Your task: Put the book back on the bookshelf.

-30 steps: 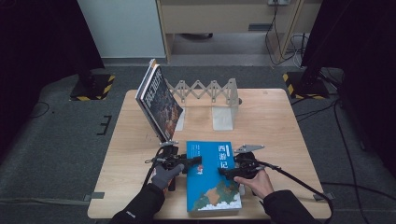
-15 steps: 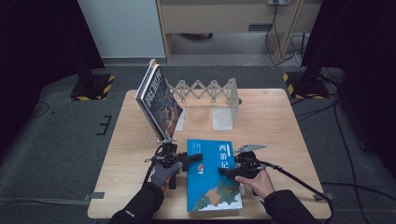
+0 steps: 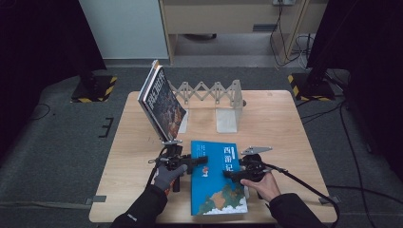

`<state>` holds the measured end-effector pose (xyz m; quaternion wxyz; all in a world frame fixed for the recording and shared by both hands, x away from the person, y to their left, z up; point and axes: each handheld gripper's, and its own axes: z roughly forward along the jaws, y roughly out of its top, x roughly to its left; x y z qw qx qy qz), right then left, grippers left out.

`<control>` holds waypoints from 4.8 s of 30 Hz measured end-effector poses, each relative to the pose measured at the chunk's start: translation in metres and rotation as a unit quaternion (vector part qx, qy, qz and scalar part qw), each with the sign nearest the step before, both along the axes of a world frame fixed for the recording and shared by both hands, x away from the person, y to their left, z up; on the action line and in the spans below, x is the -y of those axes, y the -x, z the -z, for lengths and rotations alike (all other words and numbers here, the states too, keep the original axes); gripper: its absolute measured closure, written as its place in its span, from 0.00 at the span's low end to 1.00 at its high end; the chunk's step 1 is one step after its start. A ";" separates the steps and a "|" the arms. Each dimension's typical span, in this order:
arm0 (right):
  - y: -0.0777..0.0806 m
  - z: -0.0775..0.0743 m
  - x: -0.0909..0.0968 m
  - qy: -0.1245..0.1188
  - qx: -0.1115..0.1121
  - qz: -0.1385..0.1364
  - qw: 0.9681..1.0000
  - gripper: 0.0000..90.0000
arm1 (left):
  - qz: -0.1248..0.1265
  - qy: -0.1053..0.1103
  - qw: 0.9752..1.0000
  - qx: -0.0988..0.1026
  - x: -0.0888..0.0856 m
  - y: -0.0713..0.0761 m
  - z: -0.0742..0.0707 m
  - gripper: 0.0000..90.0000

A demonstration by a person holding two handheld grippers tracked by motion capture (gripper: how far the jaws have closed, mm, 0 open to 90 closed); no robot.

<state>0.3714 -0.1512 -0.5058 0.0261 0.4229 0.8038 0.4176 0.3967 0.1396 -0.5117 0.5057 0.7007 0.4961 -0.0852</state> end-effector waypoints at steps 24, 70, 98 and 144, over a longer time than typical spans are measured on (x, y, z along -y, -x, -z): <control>0.001 0.002 -0.005 0.018 0.006 -0.005 1.000 0.11 | 0.019 0.027 0.999 -0.029 0.012 0.001 0.022 0.25; 0.000 -0.010 0.009 -0.033 0.019 -0.002 0.999 0.12 | 0.051 0.037 0.998 0.026 0.010 0.015 -0.026 0.62; -0.003 -0.031 0.040 -0.105 0.070 0.039 0.991 0.15 | 0.057 0.039 0.992 0.102 -0.003 0.024 -0.093 0.69; -0.020 -0.020 0.076 0.041 0.120 0.103 0.987 0.16 | -0.153 -0.043 0.945 0.286 -0.015 -0.025 -0.175 0.69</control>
